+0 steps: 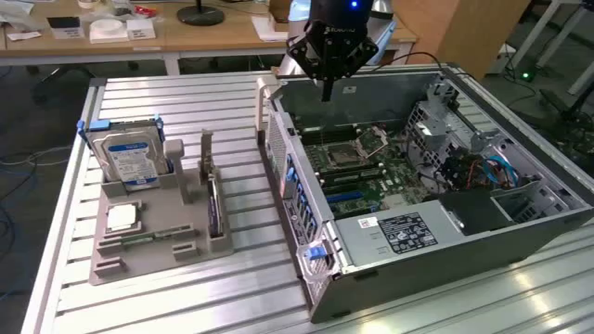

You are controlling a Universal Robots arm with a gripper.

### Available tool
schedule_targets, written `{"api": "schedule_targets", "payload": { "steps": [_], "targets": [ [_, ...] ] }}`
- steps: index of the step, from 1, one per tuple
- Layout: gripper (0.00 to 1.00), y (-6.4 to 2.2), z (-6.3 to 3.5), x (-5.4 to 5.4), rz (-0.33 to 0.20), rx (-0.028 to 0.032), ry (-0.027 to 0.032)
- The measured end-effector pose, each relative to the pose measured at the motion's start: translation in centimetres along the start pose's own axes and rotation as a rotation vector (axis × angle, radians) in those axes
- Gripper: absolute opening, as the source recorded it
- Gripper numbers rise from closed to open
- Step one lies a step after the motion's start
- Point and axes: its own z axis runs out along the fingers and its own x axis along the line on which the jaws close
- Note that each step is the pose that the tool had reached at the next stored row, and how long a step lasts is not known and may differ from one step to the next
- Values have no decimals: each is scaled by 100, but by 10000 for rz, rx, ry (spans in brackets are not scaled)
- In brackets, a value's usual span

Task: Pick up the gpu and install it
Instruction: 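Reach for the gpu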

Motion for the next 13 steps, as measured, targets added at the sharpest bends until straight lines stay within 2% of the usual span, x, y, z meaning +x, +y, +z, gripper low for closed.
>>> {"api": "schedule_targets", "payload": {
  "steps": [7, 13],
  "targets": [
    [11, -1, -1, 16, 2, 1, -1],
    [11, -9, -3, 124, 0, 0, 0]
  ]
}}
